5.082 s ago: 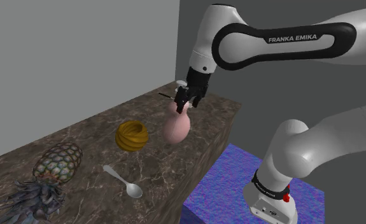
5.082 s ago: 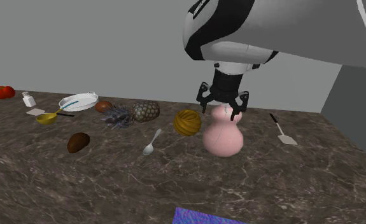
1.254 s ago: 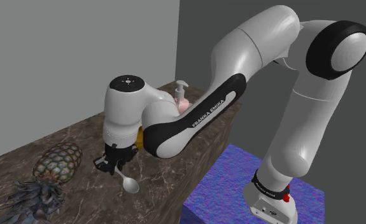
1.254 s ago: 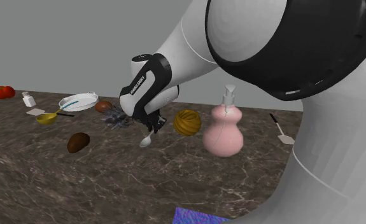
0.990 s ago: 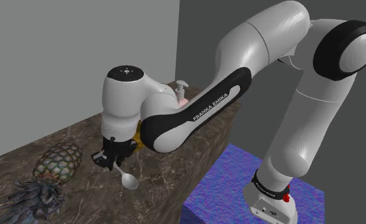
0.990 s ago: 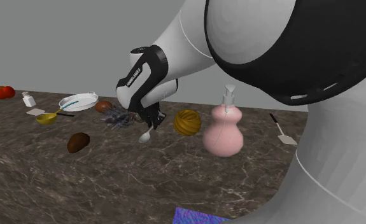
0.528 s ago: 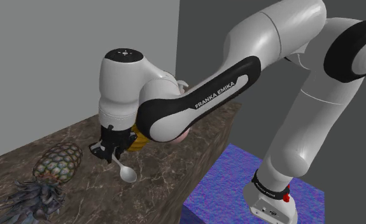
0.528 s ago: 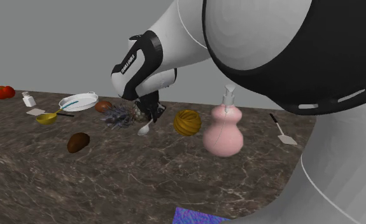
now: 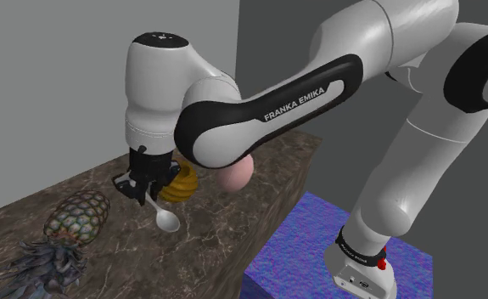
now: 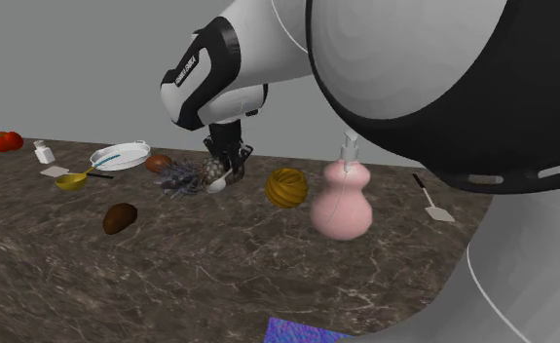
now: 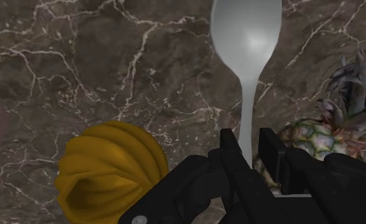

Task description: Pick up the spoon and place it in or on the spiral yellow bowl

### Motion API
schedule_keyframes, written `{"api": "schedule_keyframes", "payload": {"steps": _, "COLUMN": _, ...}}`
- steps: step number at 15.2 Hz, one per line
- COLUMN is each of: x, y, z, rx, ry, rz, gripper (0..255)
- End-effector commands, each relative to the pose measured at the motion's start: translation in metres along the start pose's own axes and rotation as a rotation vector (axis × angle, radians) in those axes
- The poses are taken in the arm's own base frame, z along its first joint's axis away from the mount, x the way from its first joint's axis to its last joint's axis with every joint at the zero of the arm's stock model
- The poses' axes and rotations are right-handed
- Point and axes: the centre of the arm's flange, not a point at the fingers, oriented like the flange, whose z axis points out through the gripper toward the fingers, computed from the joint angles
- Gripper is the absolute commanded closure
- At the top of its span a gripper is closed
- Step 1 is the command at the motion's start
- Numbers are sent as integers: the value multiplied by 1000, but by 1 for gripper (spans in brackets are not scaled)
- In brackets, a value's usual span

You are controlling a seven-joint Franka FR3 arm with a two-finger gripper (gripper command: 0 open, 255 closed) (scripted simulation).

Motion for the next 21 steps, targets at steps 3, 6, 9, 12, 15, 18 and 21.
{"api": "schedule_keyframes", "payload": {"steps": 3, "x": 4, "y": -2, "z": -20, "rx": 0, "ry": 0, "rz": 0, "gripper": 255}}
{"api": "schedule_keyframes", "payload": {"steps": 6, "x": 16, "y": 6, "z": -28, "rx": 0, "ry": 0, "rz": 0, "gripper": 255}}
{"api": "schedule_keyframes", "payload": {"steps": 9, "x": 46, "y": 32, "z": -28, "rx": 0, "ry": 0, "rz": 0, "gripper": 255}}
{"api": "schedule_keyframes", "payload": {"steps": 12, "x": 76, "y": 58, "z": -27, "rx": 0, "ry": 0, "rz": 0, "gripper": 255}}
{"api": "schedule_keyframes", "payload": {"steps": 15, "x": 105, "y": 84, "z": -27, "rx": 0, "ry": 0, "rz": 0, "gripper": 255}}
{"api": "schedule_keyframes", "payload": {"steps": 18, "x": 135, "y": 110, "z": -26, "rx": 0, "ry": 0, "rz": 0, "gripper": 255}}
{"api": "schedule_keyframes", "payload": {"steps": 21, "x": 138, "y": 116, "z": -16, "rx": 0, "ry": 0, "rz": 0, "gripper": 255}}
